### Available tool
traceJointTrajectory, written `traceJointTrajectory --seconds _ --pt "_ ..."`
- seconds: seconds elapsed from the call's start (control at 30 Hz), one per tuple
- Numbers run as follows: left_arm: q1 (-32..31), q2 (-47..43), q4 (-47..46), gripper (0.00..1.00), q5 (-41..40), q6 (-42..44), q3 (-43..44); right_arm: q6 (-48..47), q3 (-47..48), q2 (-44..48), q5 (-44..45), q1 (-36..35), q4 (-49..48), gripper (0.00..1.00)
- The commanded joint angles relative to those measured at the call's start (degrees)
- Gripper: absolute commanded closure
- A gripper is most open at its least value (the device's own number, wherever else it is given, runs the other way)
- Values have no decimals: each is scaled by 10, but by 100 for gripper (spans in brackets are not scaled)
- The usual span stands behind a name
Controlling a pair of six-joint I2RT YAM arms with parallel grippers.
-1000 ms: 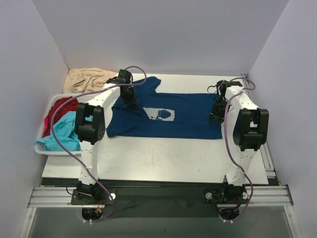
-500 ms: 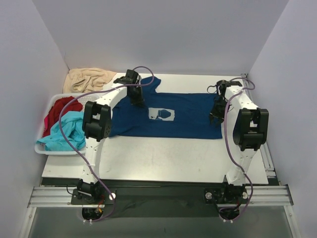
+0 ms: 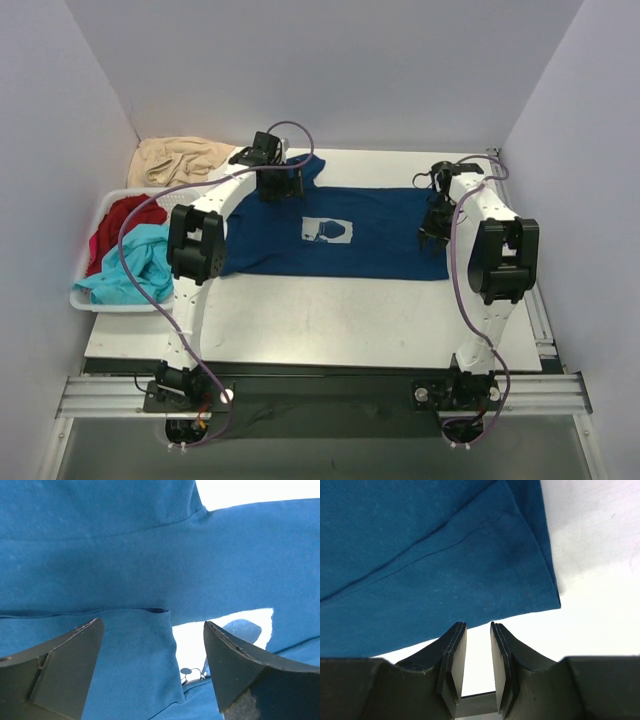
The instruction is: Fold and stack the t-shirts
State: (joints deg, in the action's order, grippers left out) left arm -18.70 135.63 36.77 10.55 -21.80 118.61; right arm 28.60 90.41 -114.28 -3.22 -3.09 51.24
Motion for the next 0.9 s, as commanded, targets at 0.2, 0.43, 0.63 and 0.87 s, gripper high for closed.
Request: traceJointTrajectory --seconds 0.2,0.43,0.63,0.87 --pt "5 -100 74 7 -71 33 -76 0 12 -6 9 -38 33 72" --pt "9 -229 88 7 -84 24 -253 -11 14 -16 -2 -69 21 71" --pt "23 -248 89 7 -96 3 -320 -15 20 -46 -26 -87 10 71" --pt "49 -207 105 9 -124 -29 -308 -36 23 -72 -56 -102 0 71"
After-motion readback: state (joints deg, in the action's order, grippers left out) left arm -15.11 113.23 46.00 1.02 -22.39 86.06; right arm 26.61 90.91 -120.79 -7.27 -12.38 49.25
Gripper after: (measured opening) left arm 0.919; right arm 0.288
